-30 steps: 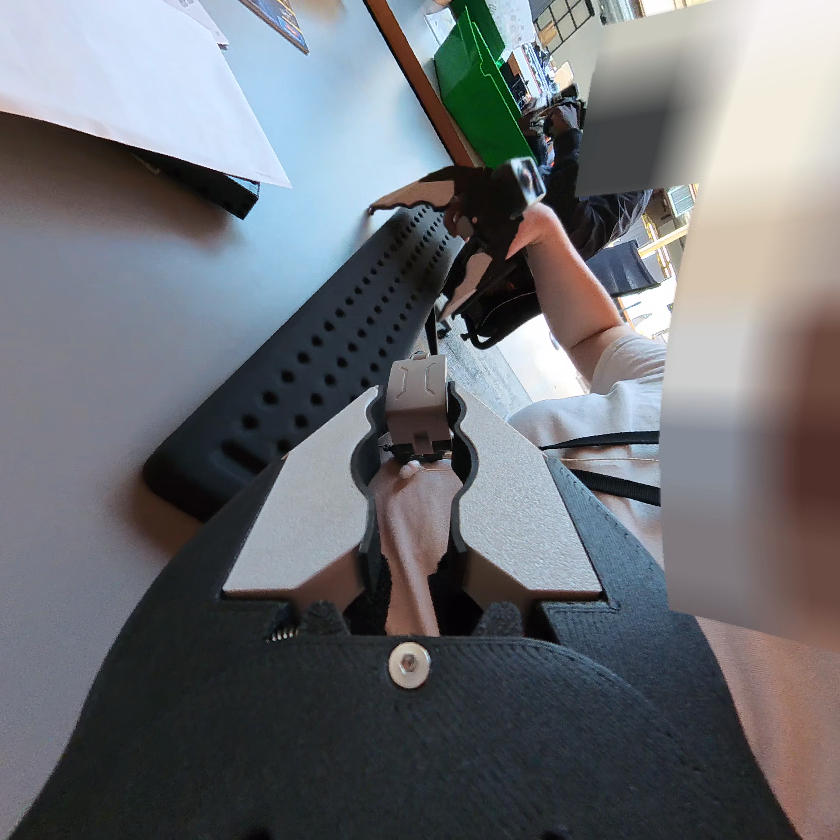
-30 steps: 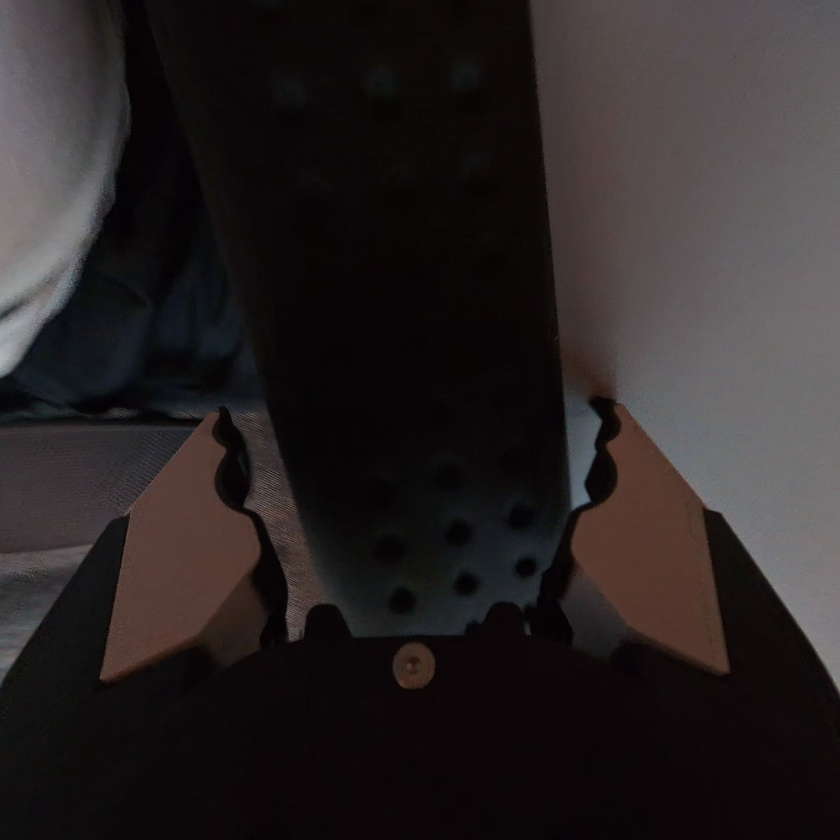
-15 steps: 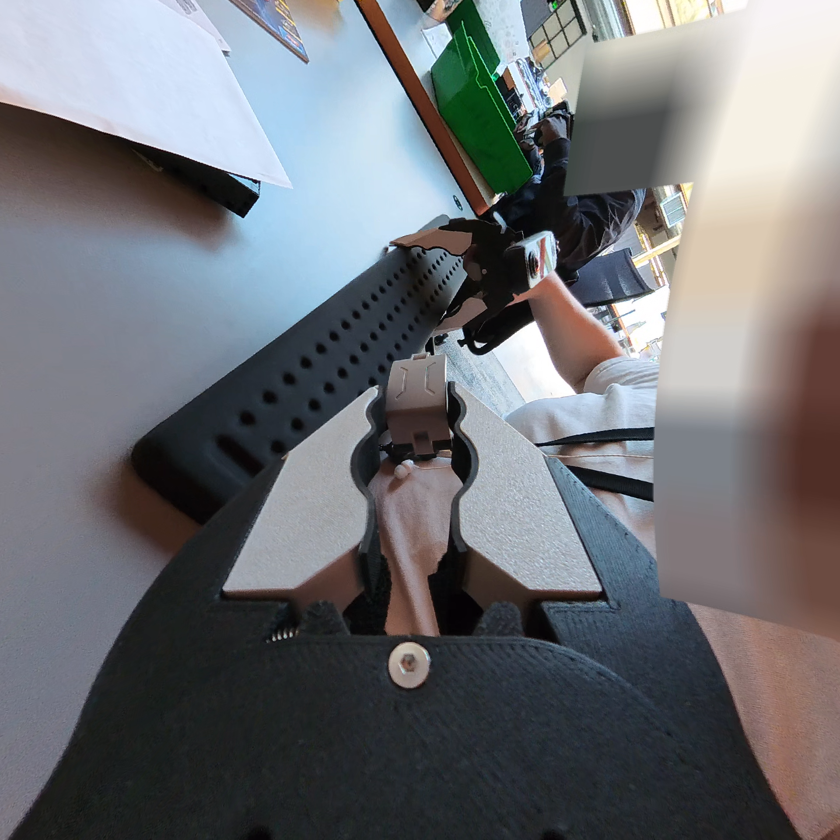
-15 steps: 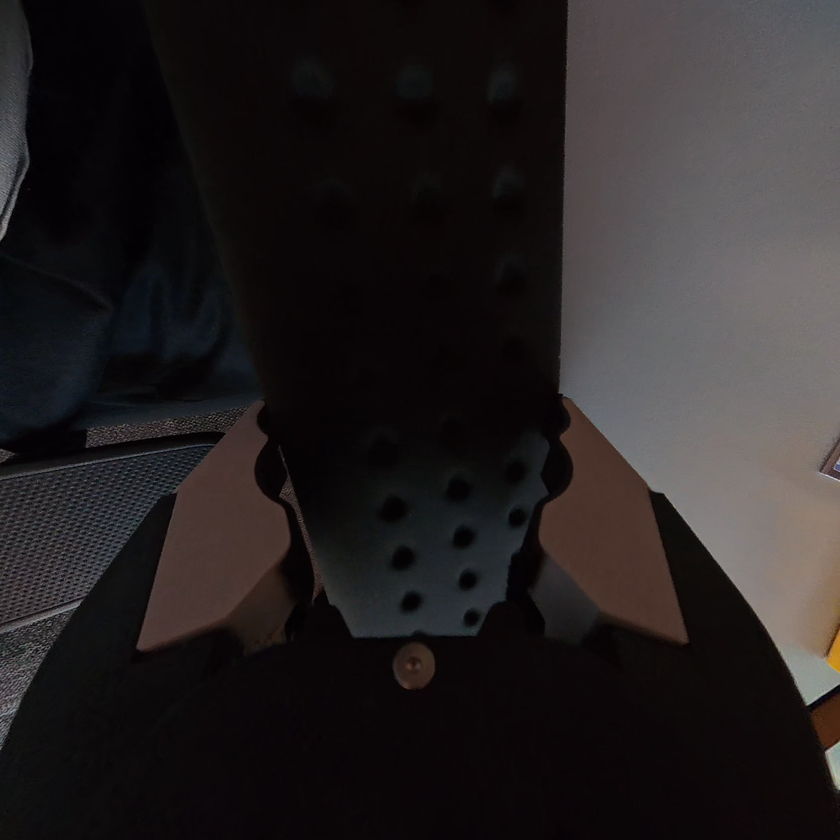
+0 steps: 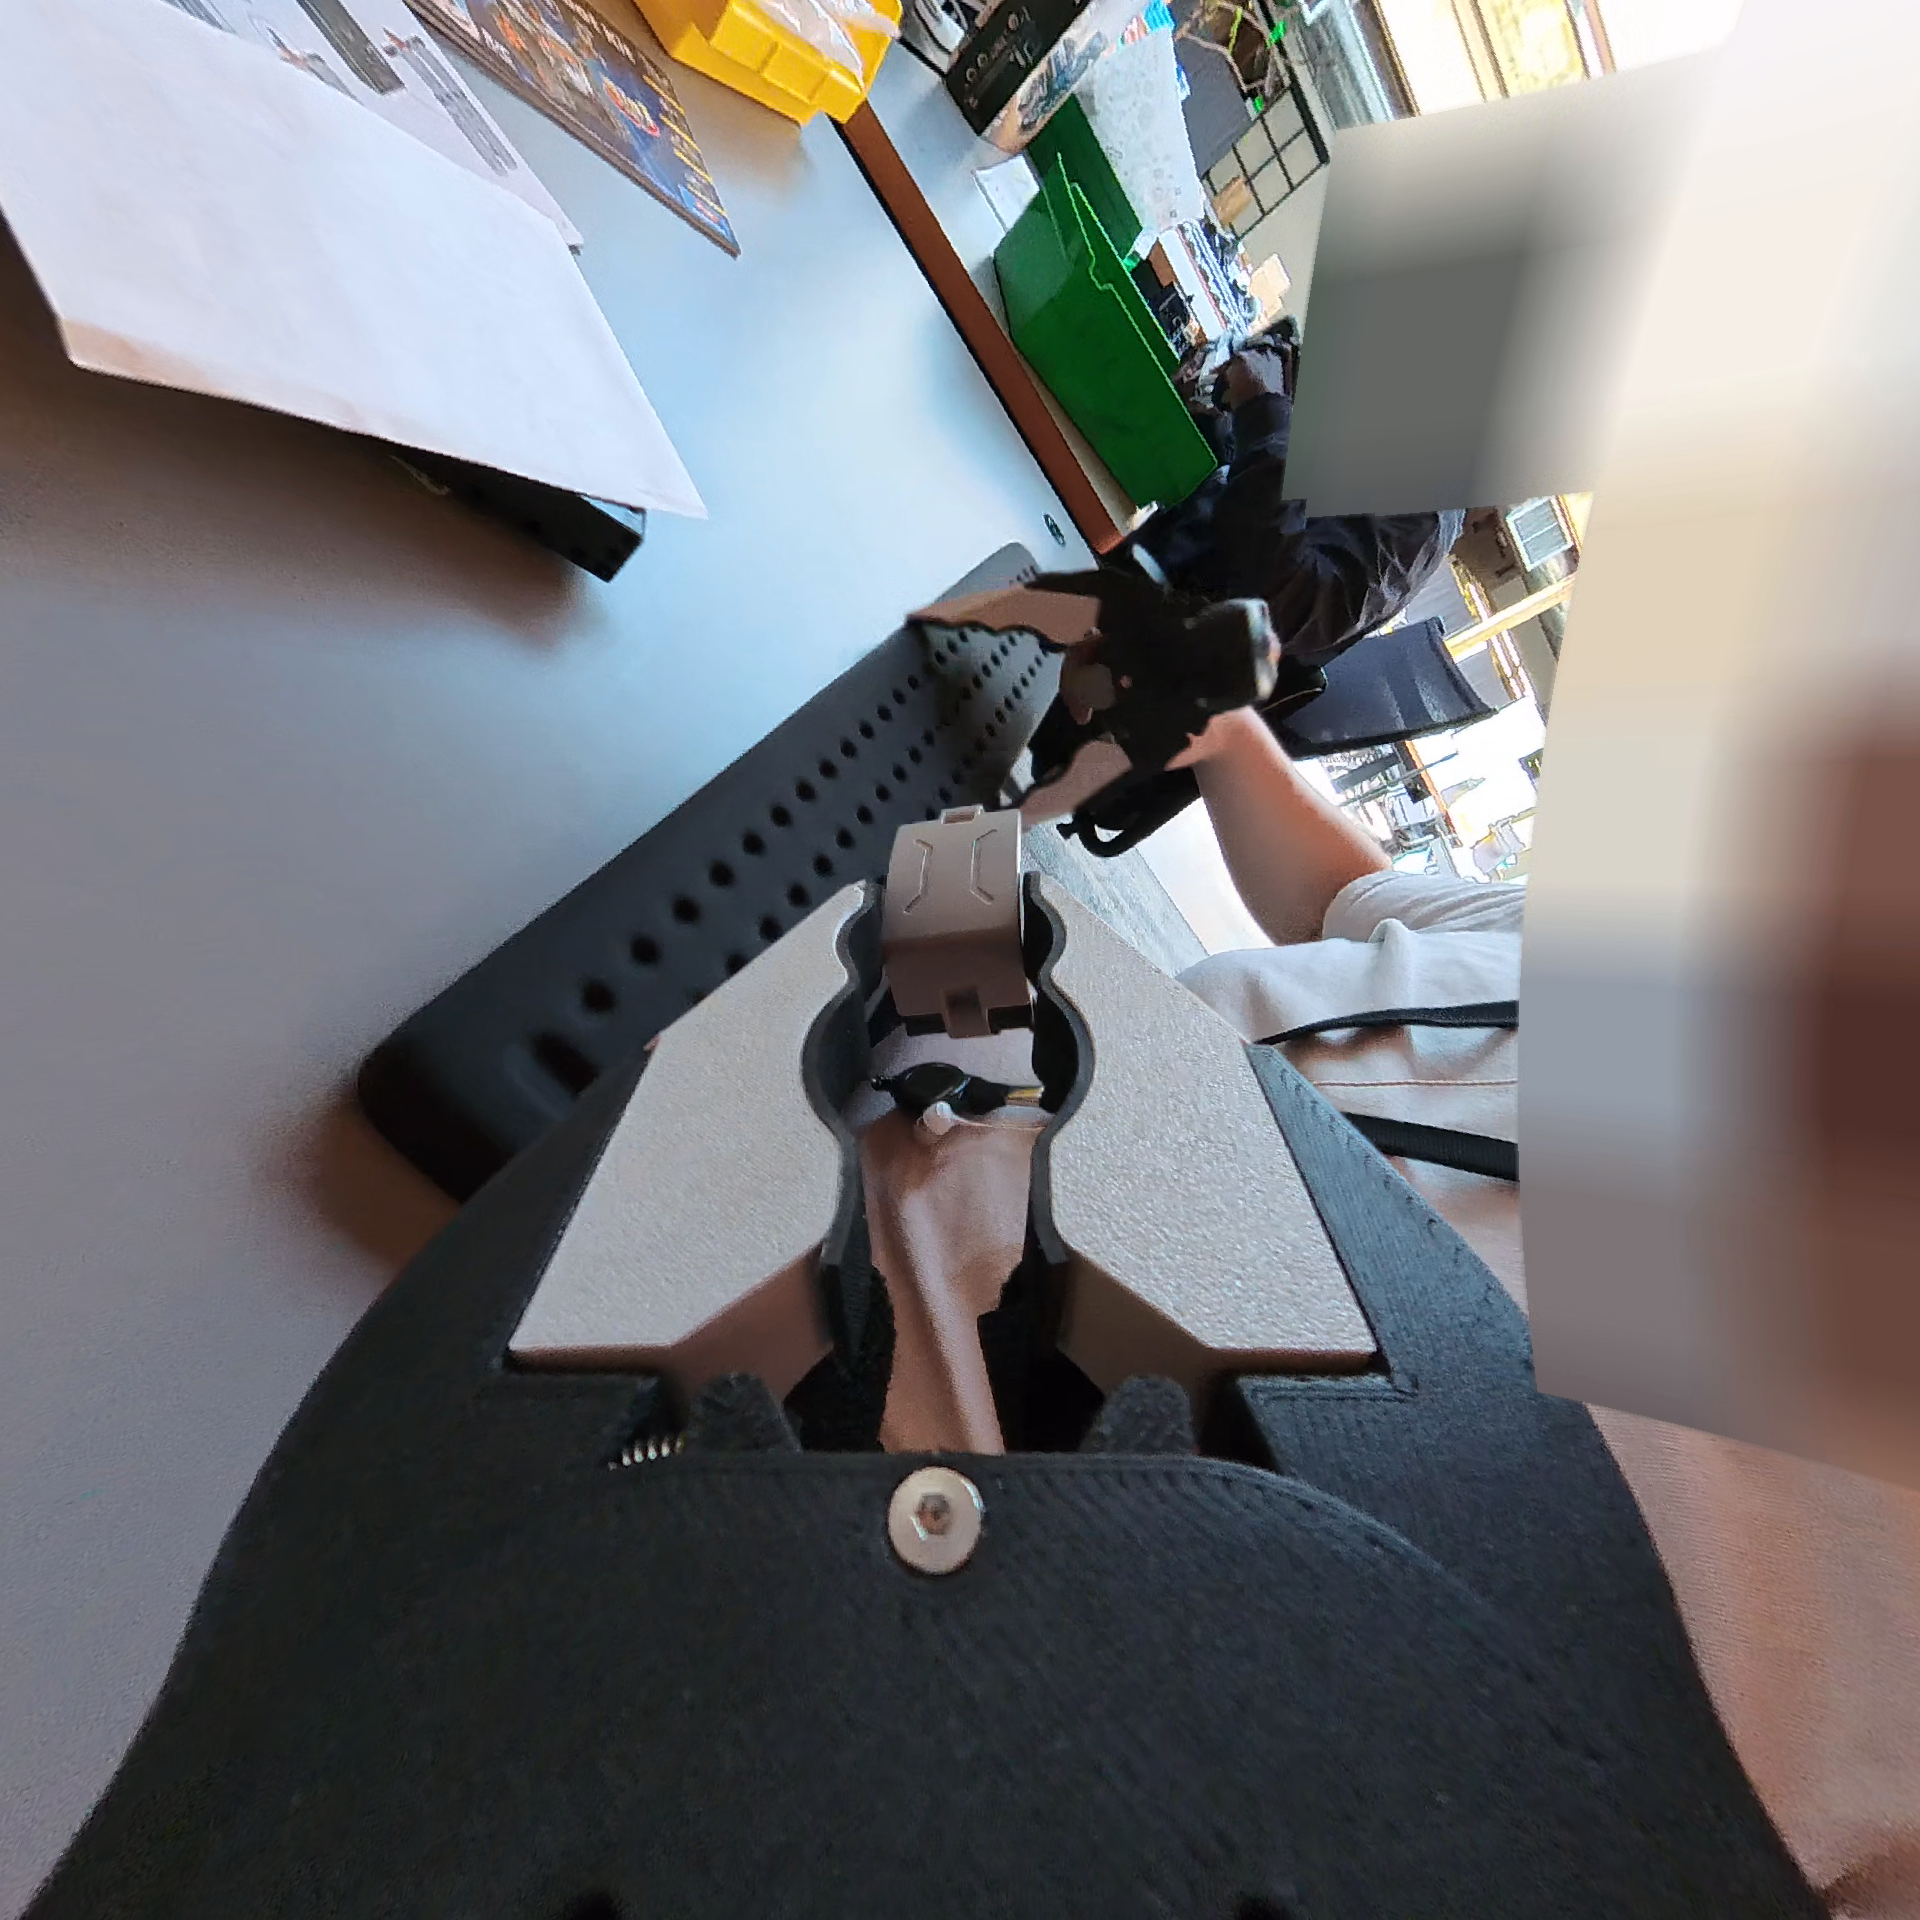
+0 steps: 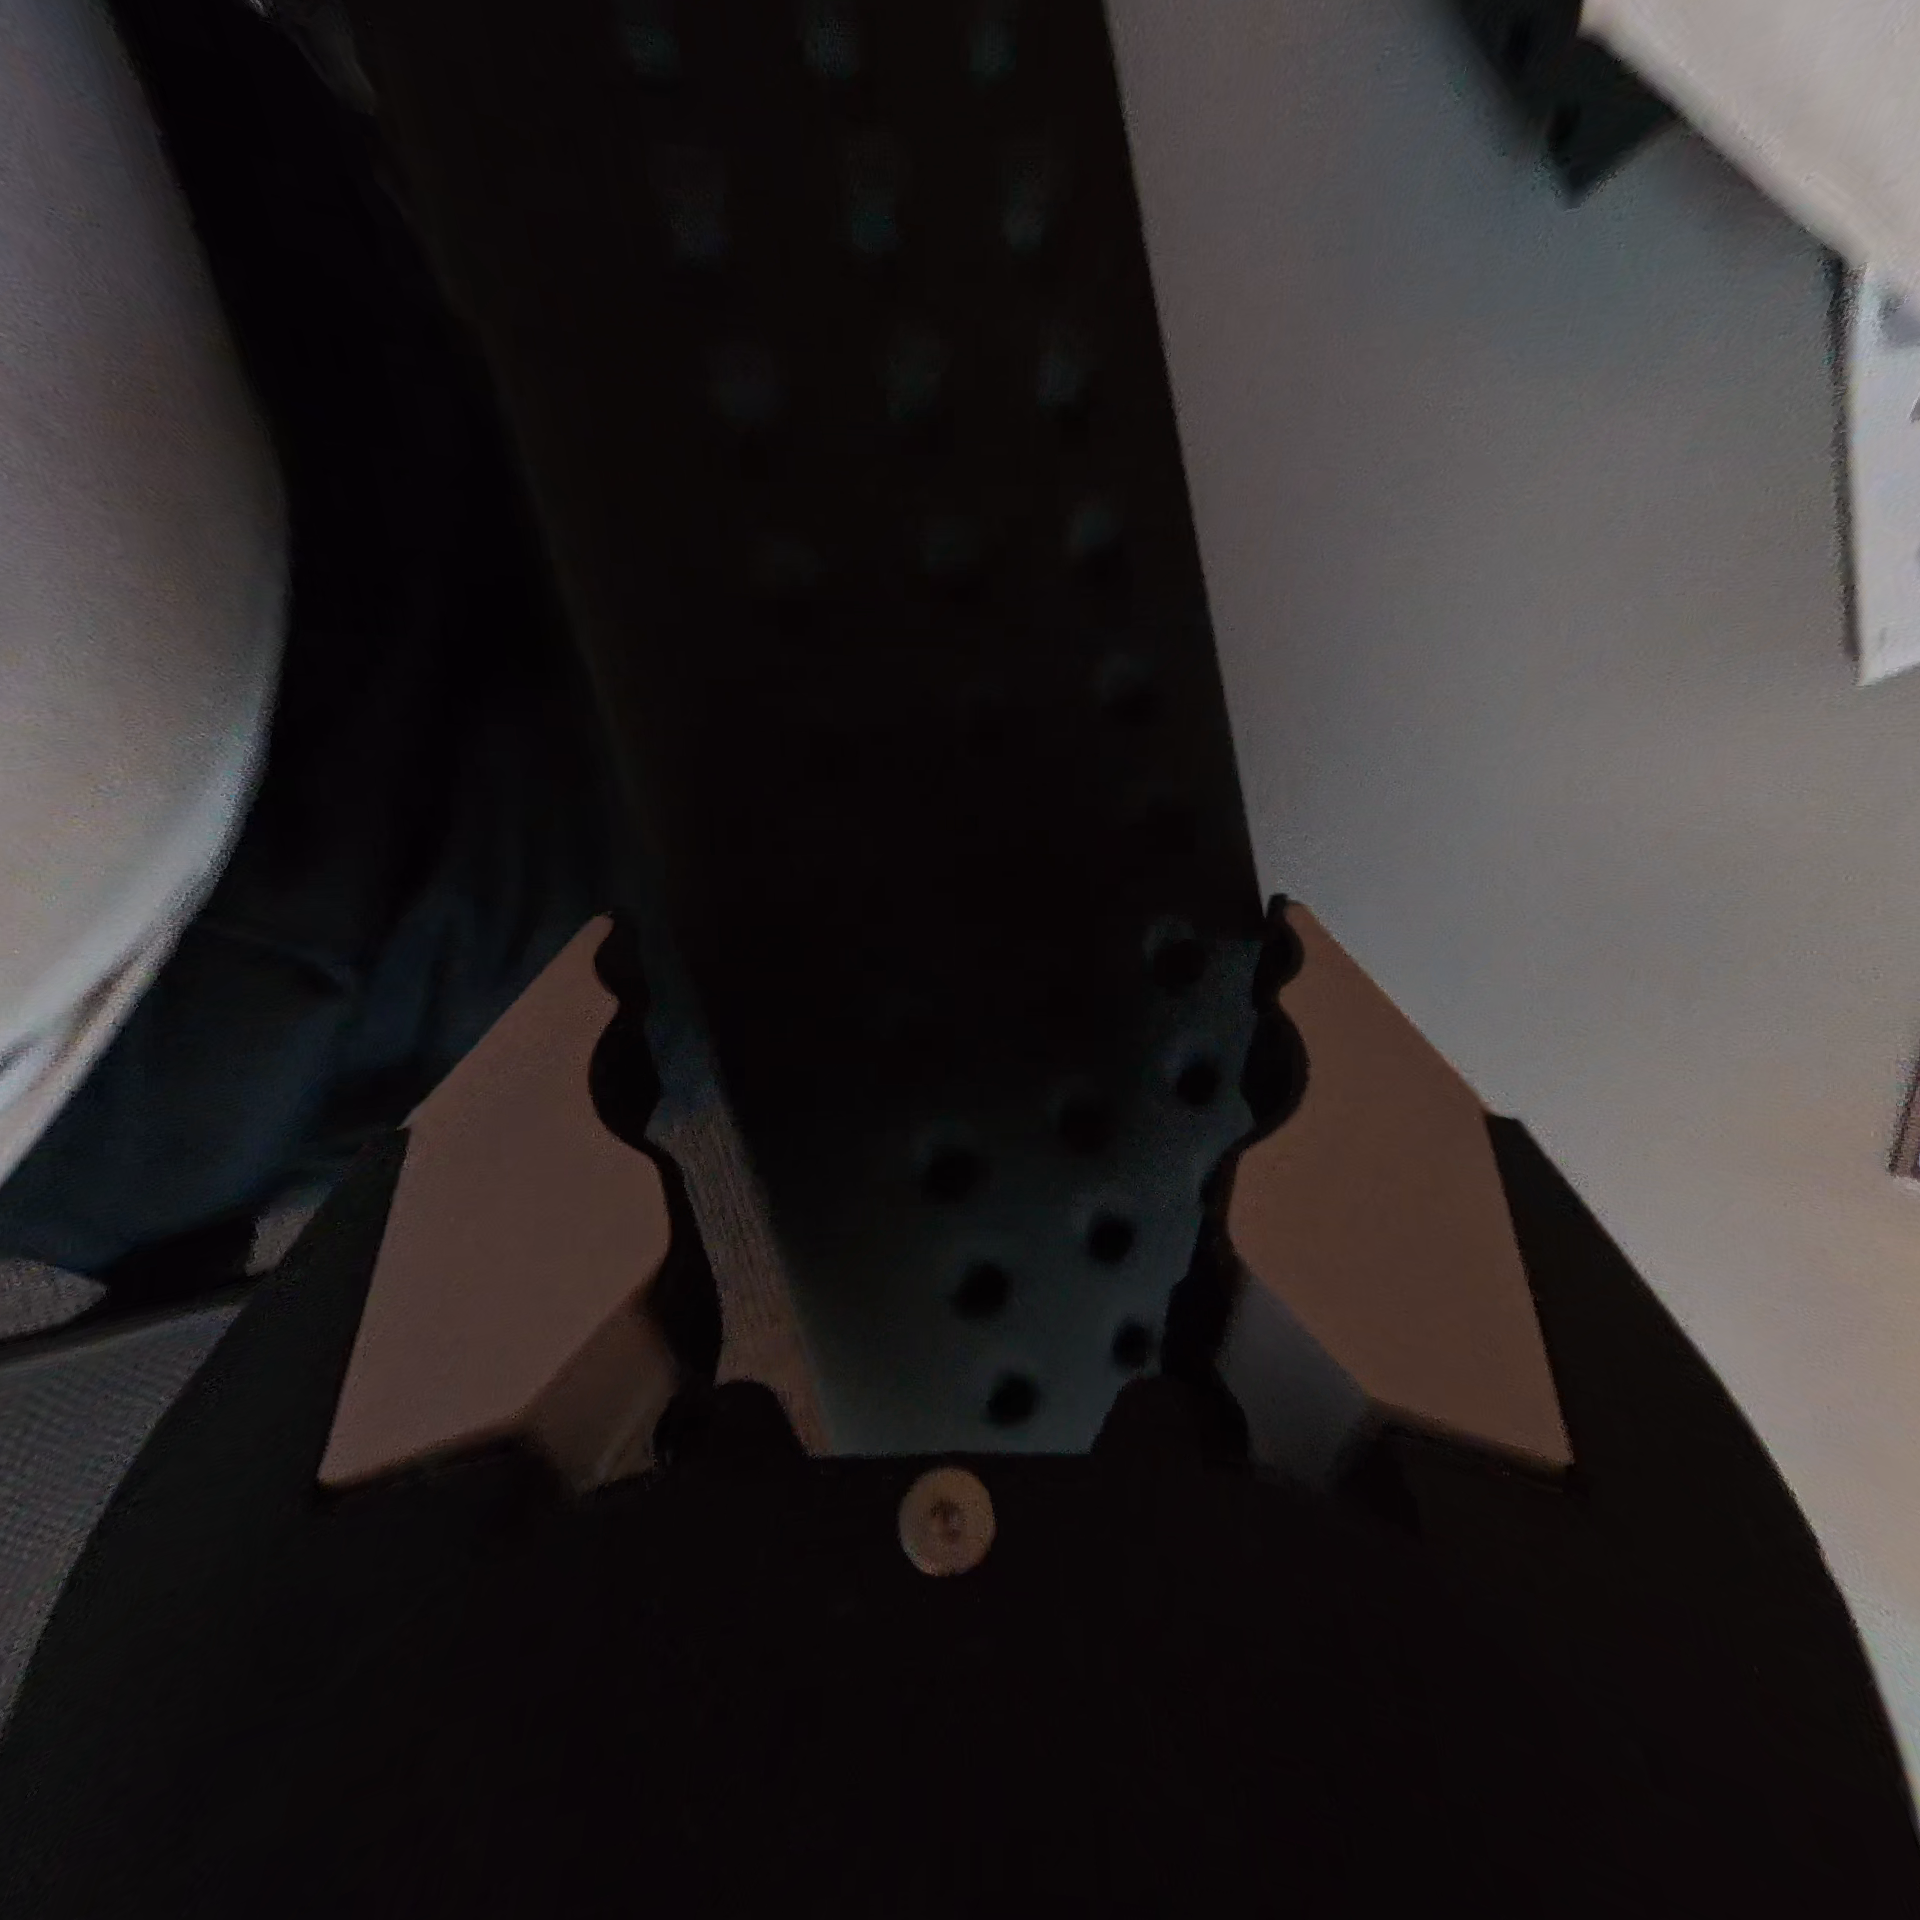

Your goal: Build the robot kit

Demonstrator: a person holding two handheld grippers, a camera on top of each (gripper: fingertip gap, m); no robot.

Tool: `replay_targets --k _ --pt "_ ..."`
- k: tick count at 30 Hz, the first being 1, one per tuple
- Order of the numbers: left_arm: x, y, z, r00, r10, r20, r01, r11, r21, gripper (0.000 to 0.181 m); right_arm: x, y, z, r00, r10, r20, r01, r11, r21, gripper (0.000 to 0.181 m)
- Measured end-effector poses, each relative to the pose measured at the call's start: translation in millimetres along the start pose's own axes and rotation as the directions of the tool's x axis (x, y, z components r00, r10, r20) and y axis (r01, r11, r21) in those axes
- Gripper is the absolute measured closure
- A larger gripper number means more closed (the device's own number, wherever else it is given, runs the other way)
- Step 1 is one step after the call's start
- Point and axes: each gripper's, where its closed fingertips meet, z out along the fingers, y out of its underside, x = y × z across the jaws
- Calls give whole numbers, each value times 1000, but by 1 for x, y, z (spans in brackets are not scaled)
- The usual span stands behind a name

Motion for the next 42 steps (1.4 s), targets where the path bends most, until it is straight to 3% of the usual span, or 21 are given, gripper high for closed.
replay_targets --k 3,9,11,13,17,19,22,26,28,30,31,33,35,38,40,42 --pt "-1 -7 -3 1000 6 2 -6 1000 18 156 -11 -27 -6 997 -70 22 67 989 129 100" --pt "-2 -10 -7 1000 12 10 -12 1000 18 156 -31 -41 -12 986 -103 128 71 969 239 94" --pt "-4 -11 -8 1000 8 10 -8 1000 24 156 -33 -40 -8 984 -146 101 121 967 222 94" --pt "-5 -12 -7 1000 6 6 -6 1000 26 156 -18 -36 0 979 -204 -30 206 964 168 104" --pt "-4 -27 -5 1000 19 -11 -19 999 38 156 -15 -36 4 989 -146 29 138 974 179 97" --pt "3 -45 -6 998 55 -30 -53 997 57 156 -17 -39 0 988 -131 77 113 973 200 96" --pt "22 -93 -12 986 162 -23 -159 981 115 157 -23 -71 -28 961 -140 239 54 940 336 95" --pt "63 -177 -17 934 357 31 -355 909 220 157 44 -139 -72 976 -182 121 91 843 529 123" --pt "92 -217 -17 907 421 -2 -401 866 300 157 85 -172 -77 978 -205 48 140 804 577 143" --pt "119 -256 -18 887 461 -37 -409 819 403 157 132 -203 -61 986 -166 22 123 803 583 150" --pt "126 -272 -17 881 470 -43 -407 802 436 157 154 -219 -47 992 -89 87 23 818 575 150" --pt "133 -287 -12 869 493 -37 -419 773 476 157 186 -252 -12 934 138 329 -295 819 493 150" --pt "124 -287 -9 866 500 -14 -424 749 509 157 204 -286 22 812 285 510 -521 747 413 152" --pt "83 -283 -11 907 419 33 -363 742 563 157 227 -313 88 691 484 537 -674 699 238 161" --pt "69 -291 -24 924 382 31 -332 756 565 157 232 -322 130 695 545 469 -665 735 131 166" --pt "60 -293 -33 912 395 107 -385 741 550 156 230 -320 170 733 575 365 -608 793 -28 165"
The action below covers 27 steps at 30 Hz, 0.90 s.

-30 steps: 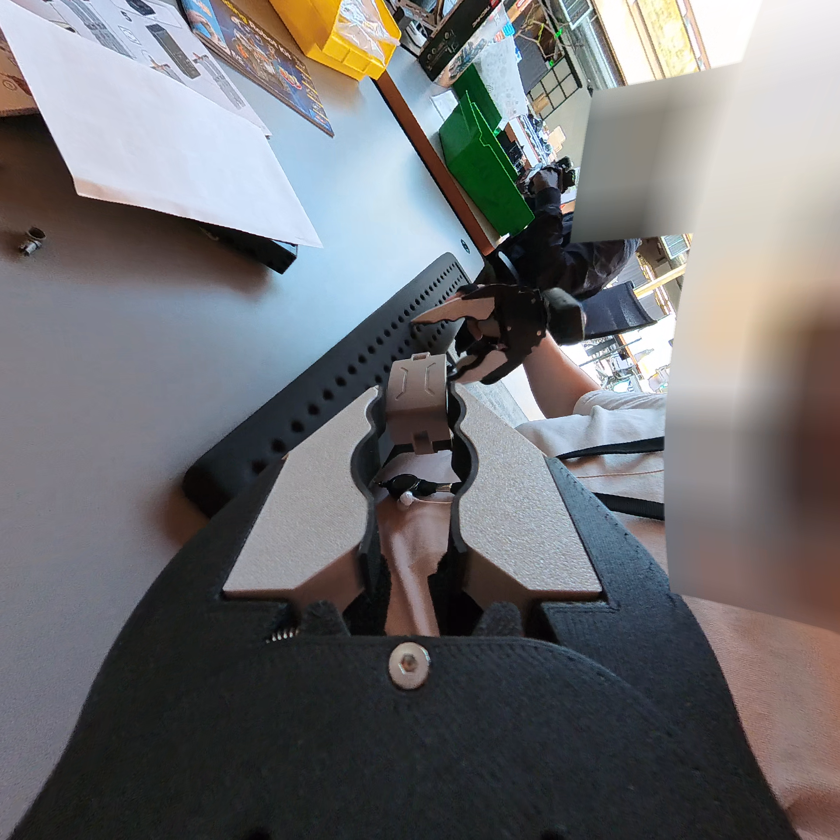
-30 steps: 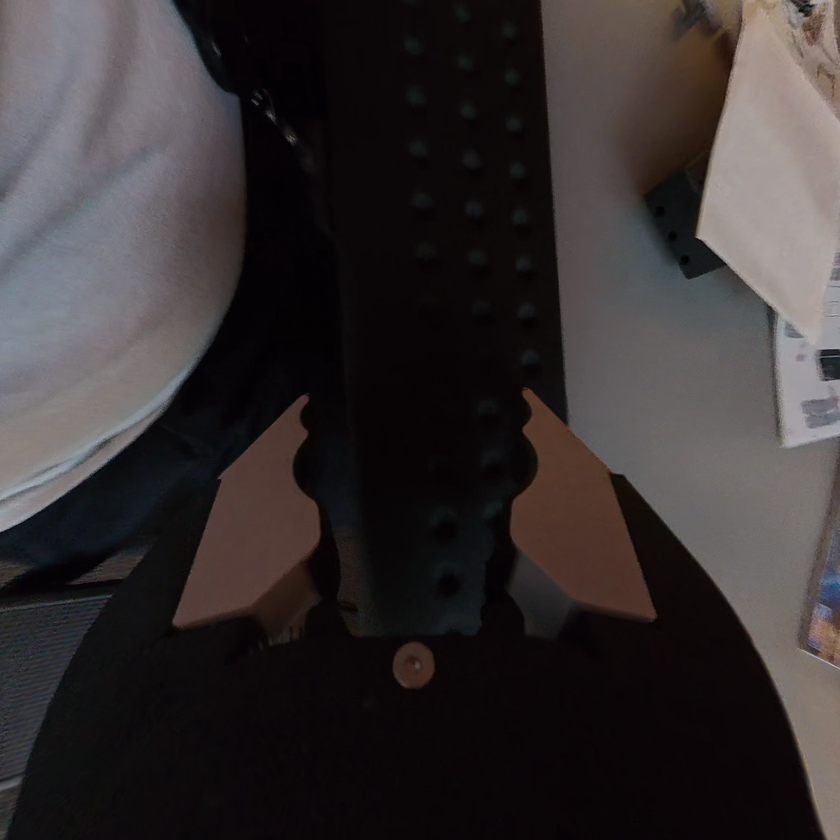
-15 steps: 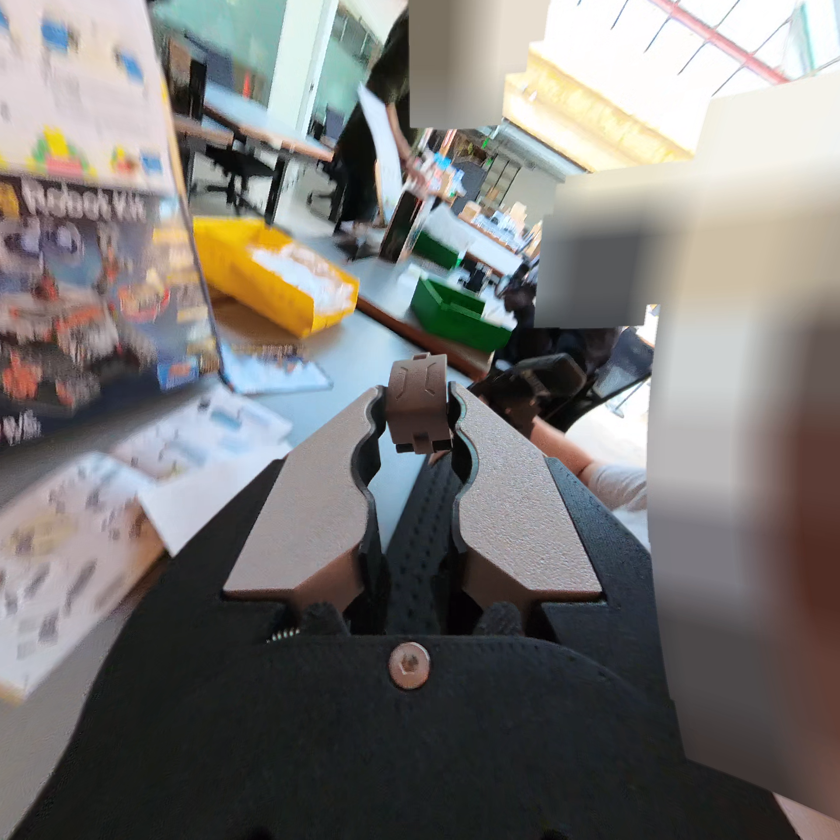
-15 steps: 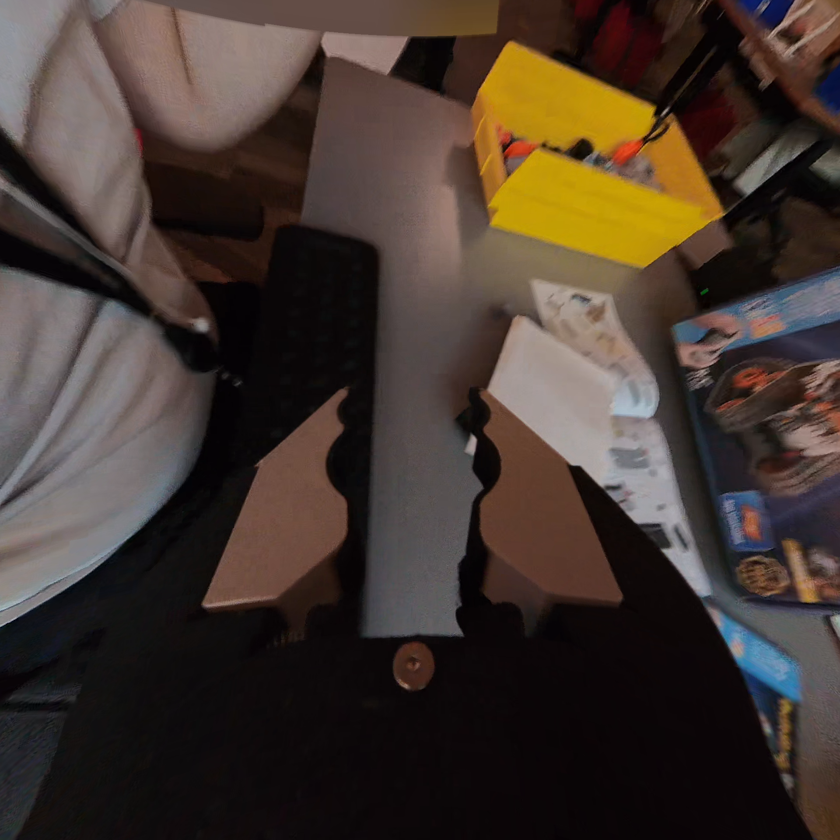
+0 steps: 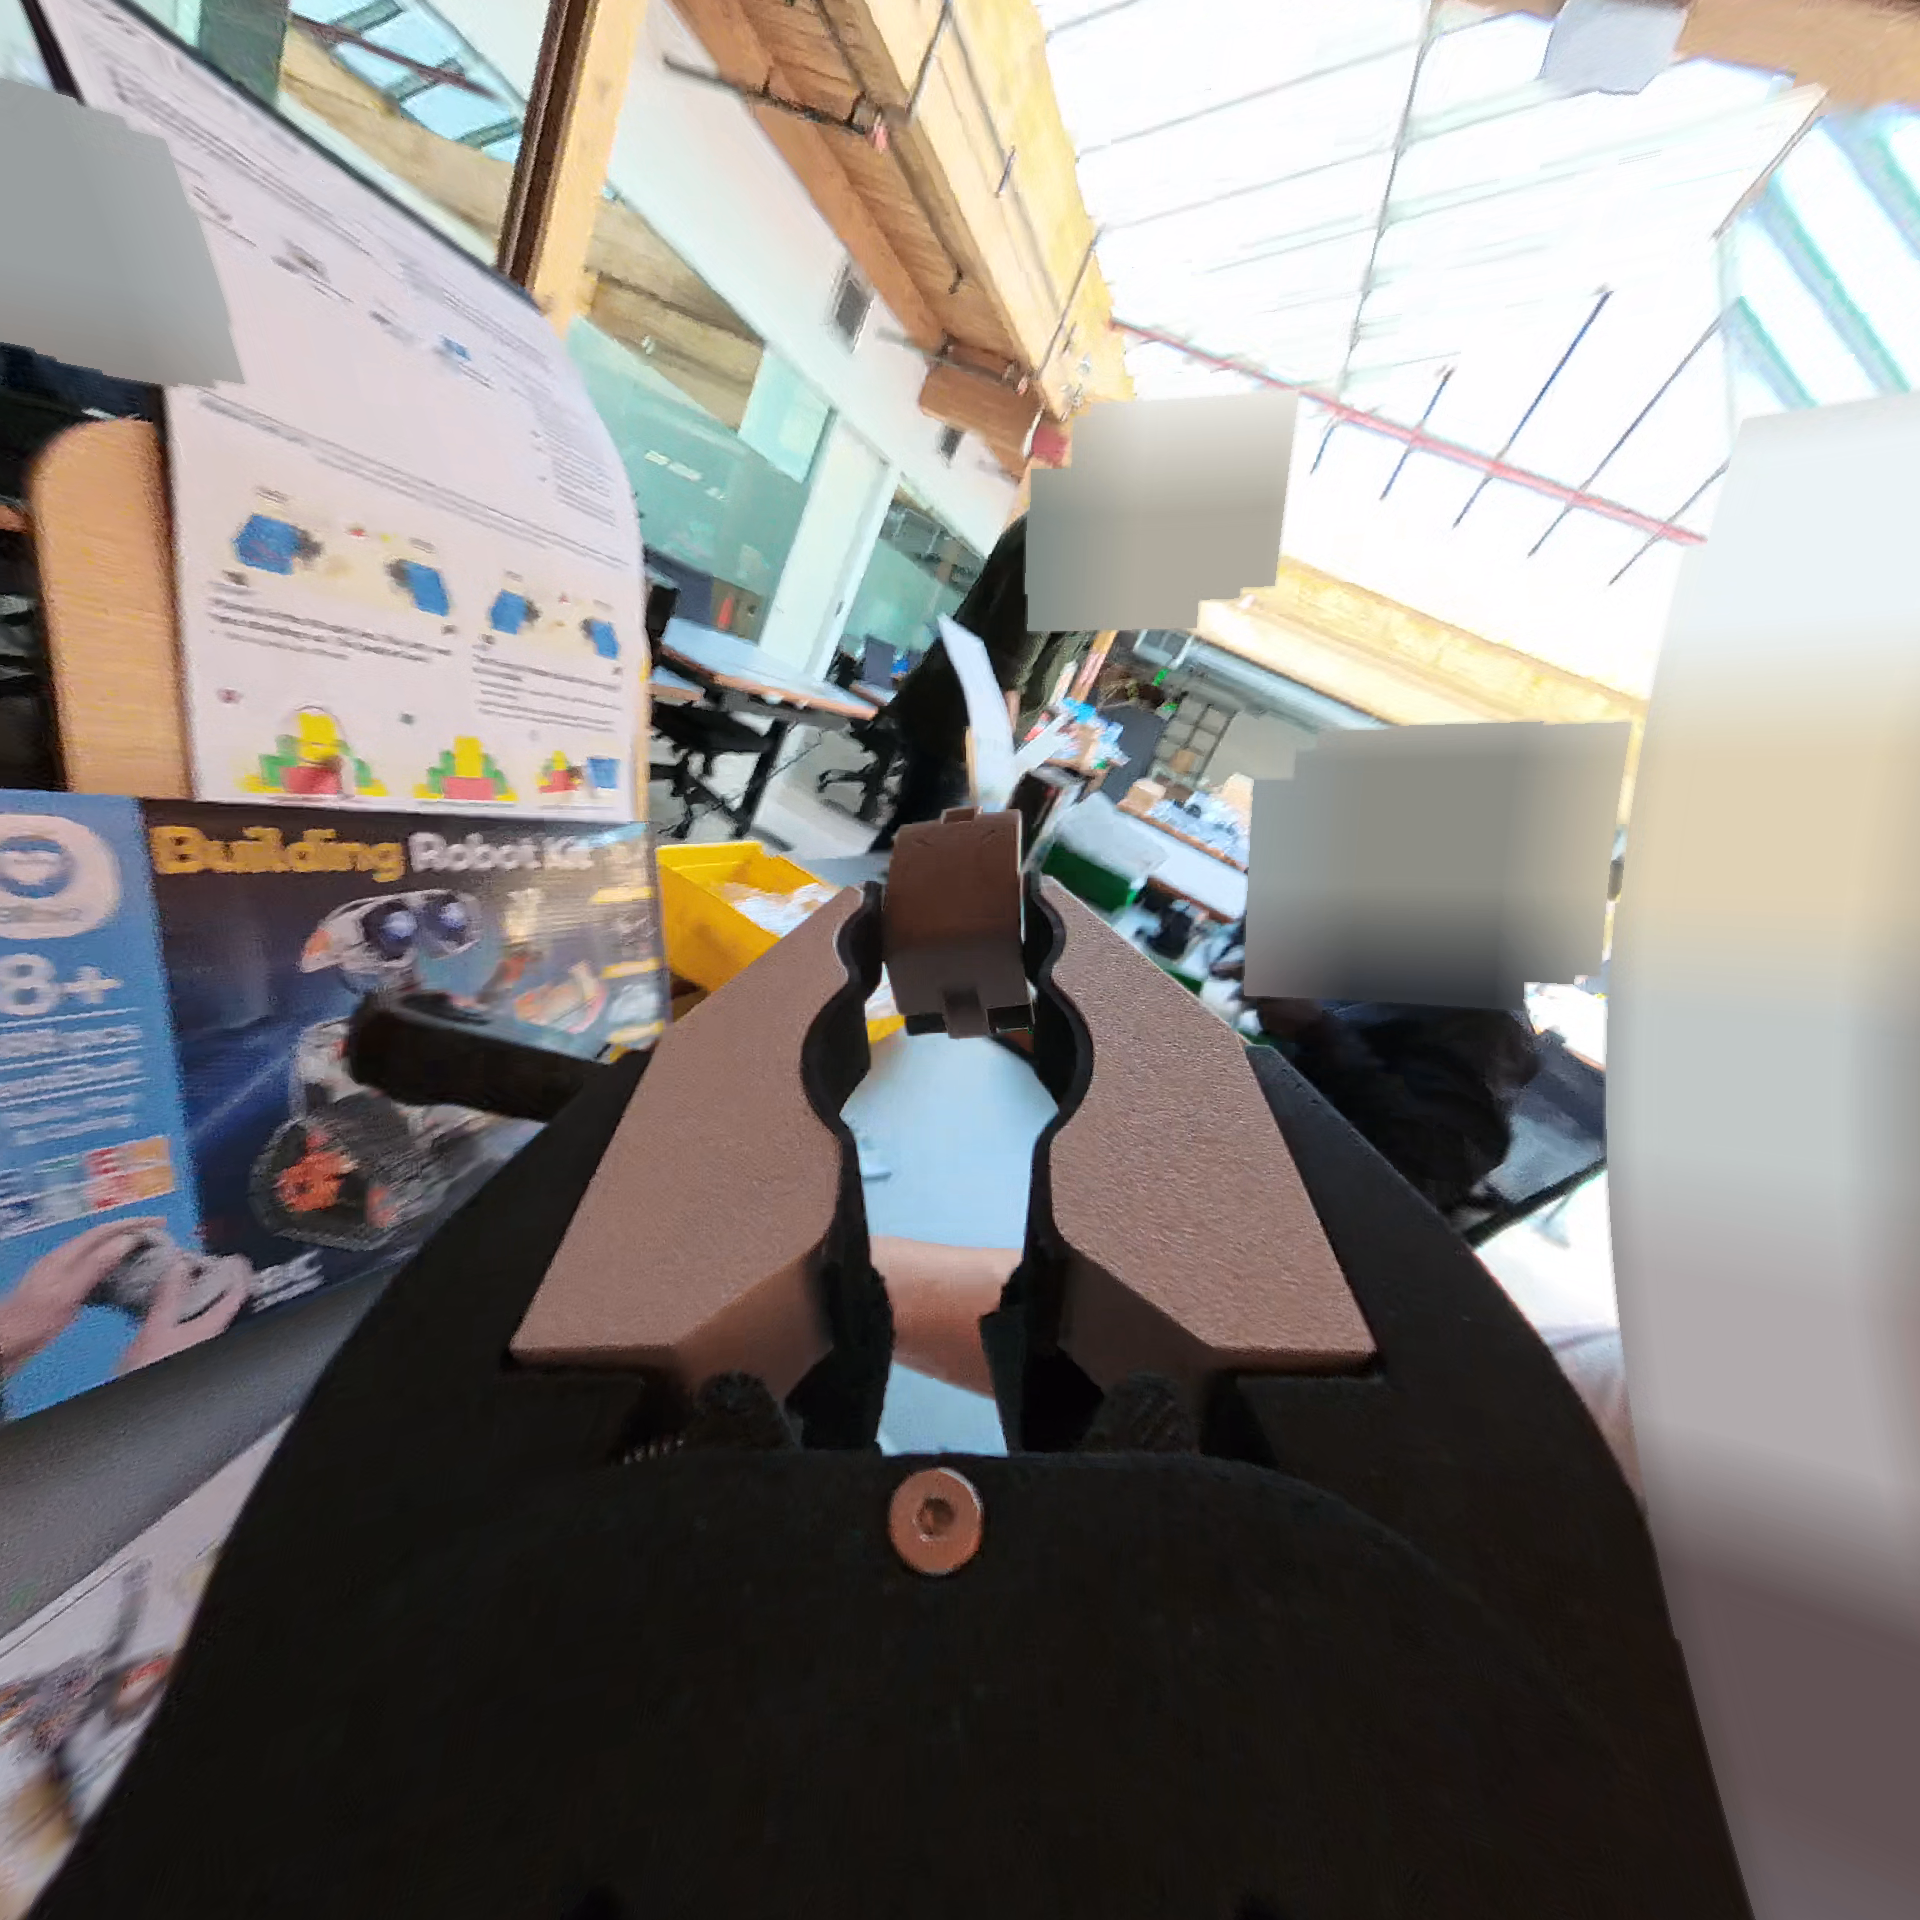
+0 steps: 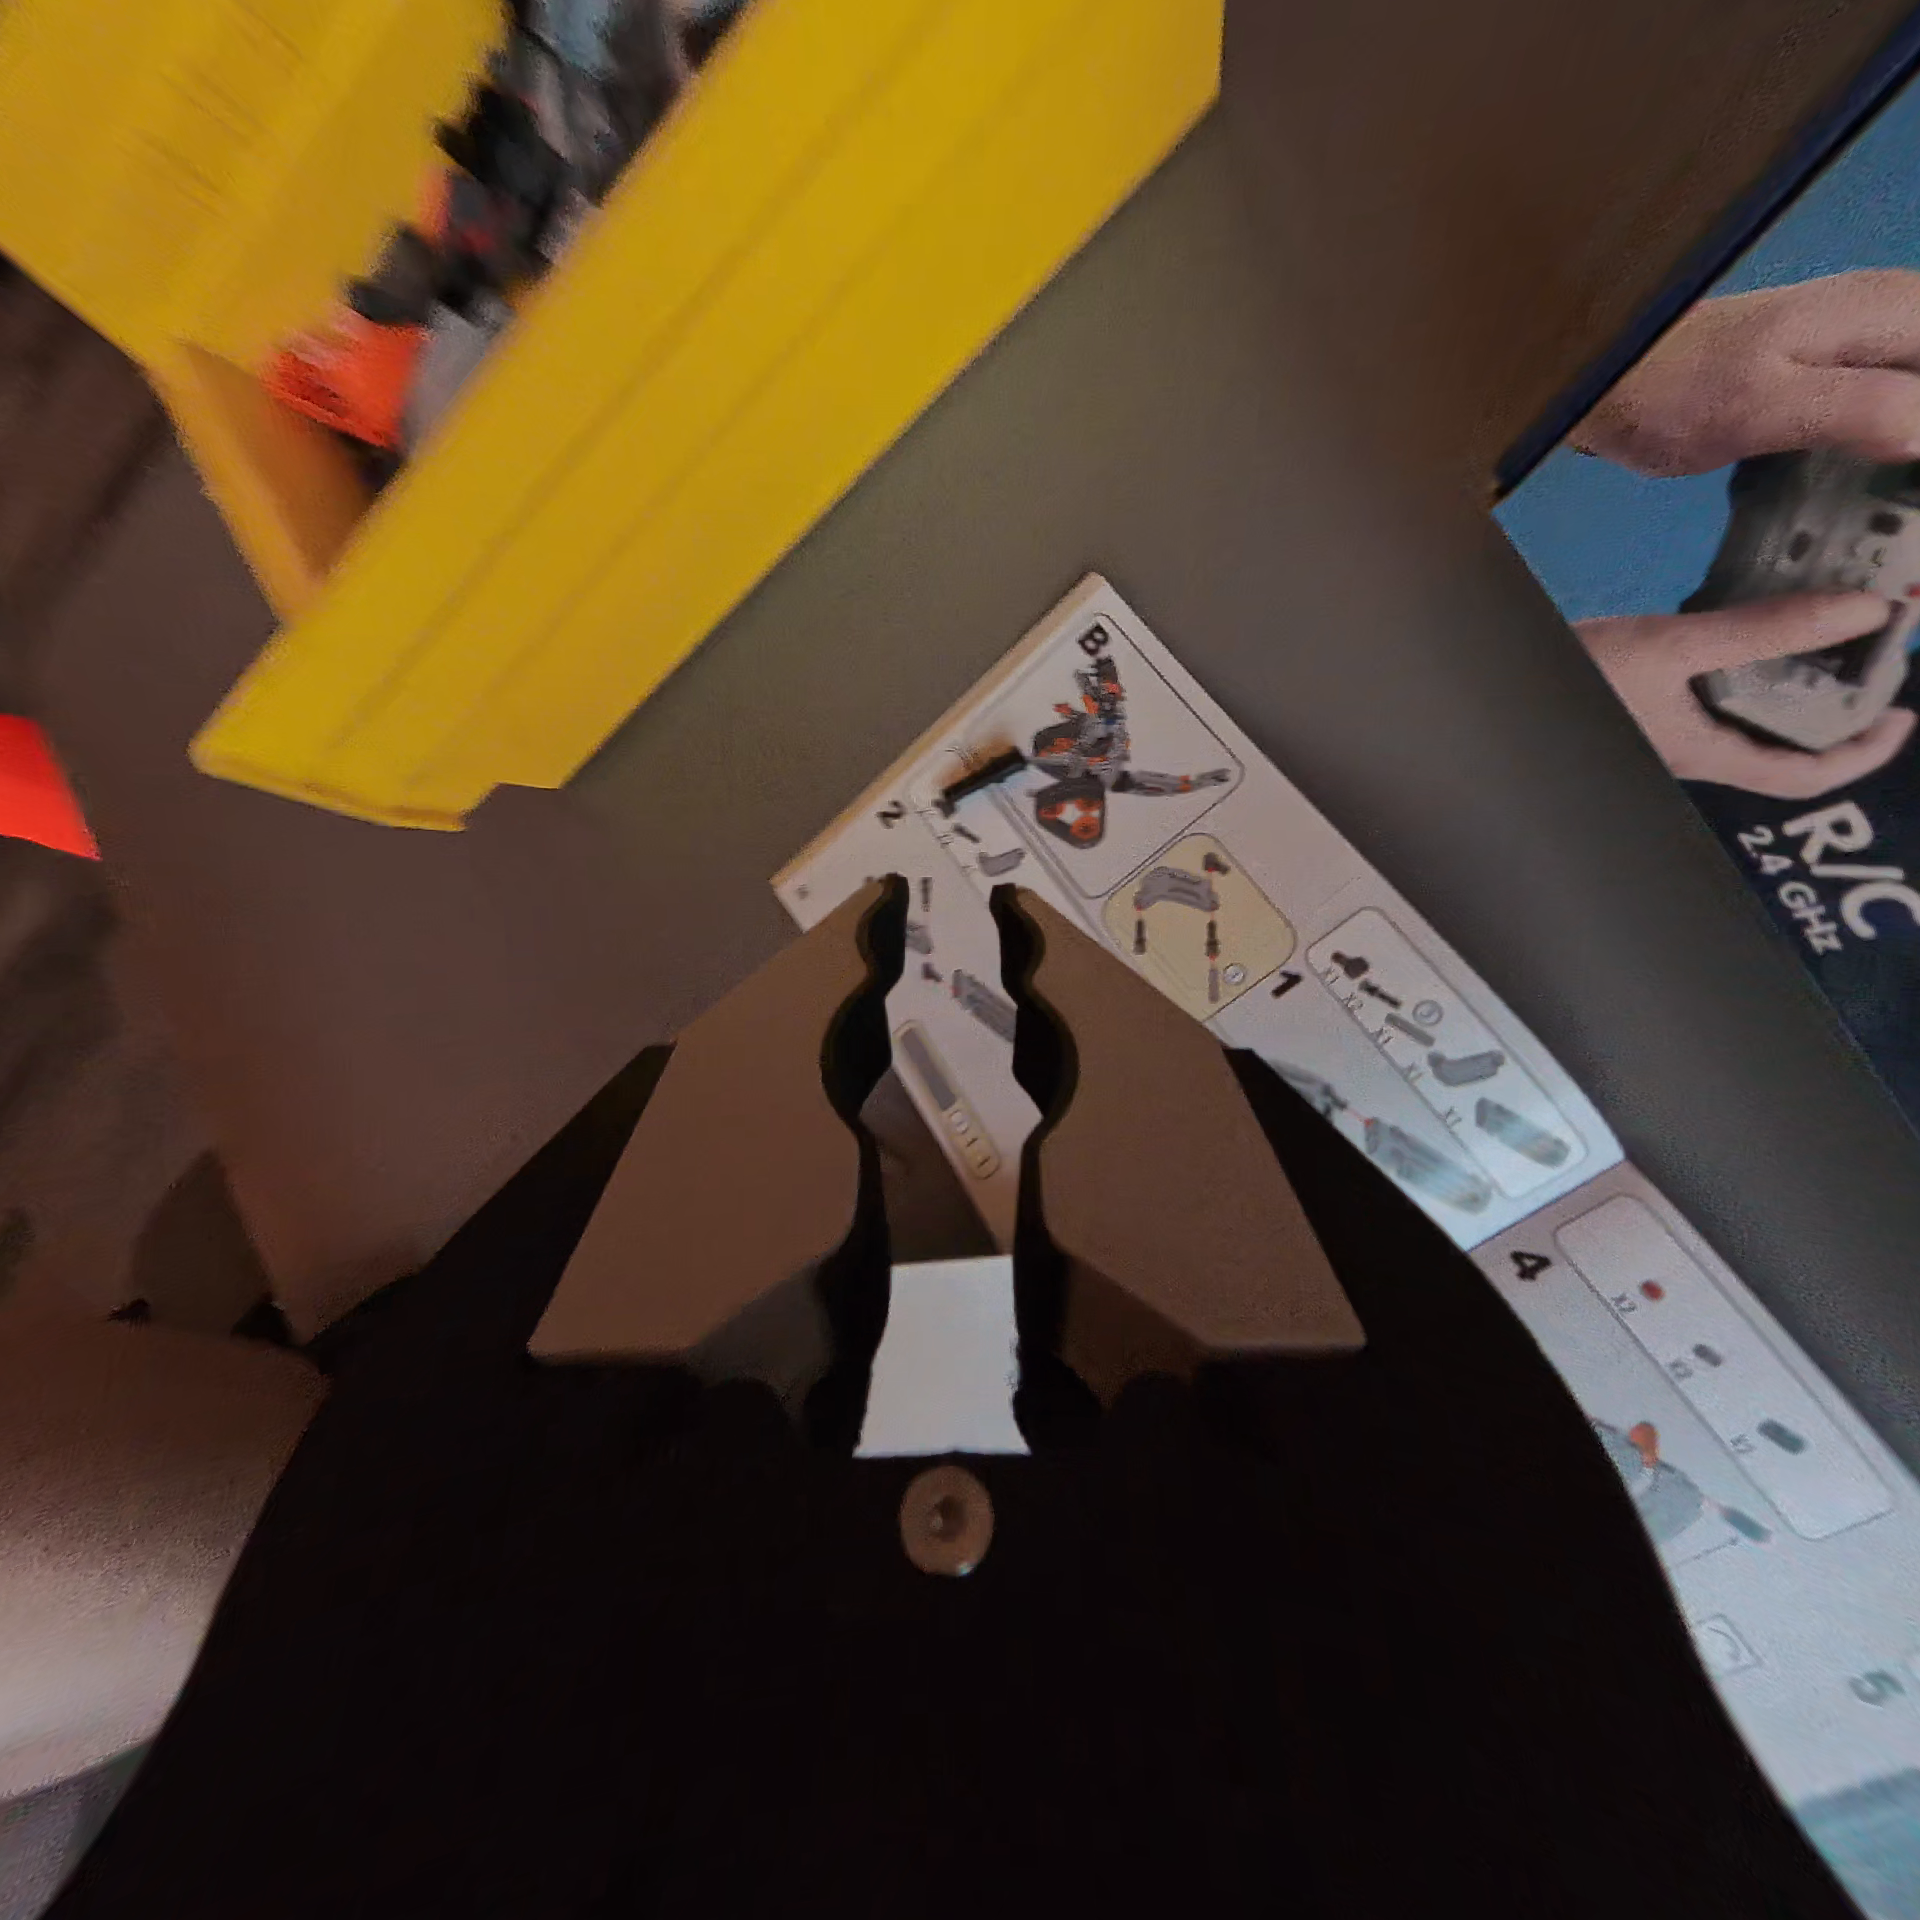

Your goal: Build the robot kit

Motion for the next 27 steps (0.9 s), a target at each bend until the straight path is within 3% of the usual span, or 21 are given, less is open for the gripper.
replay_targets --k 4,8,14,20,24,27 --pt "-9 -6 -13 999 11 31 -12 1000 28 156 14 0 39 992 30 -125 -52 983 -177 169" --pt "-17 1 -13 999 -48 -19 47 999 -6 156 9 0 53 986 96 -133 -120 975 -185 169" --pt "-23 -4 -24 996 -78 -51 79 996 30 156 16 4 68 963 64 -260 -127 964 -232 168" --pt "-22 -8 -39 993 -89 -76 94 994 59 157 17 6 69 933 -76 -351 -31 957 -289 181" --pt "-19 -9 -44 993 -82 -84 88 994 66 157 14 -9 58 924 -88 -372 14 981 -195 165" --pt "-18 -9 -46 994 -75 -82 80 995 65 157 -2 -13 52 955 -120 -272 79 984 -157 166"
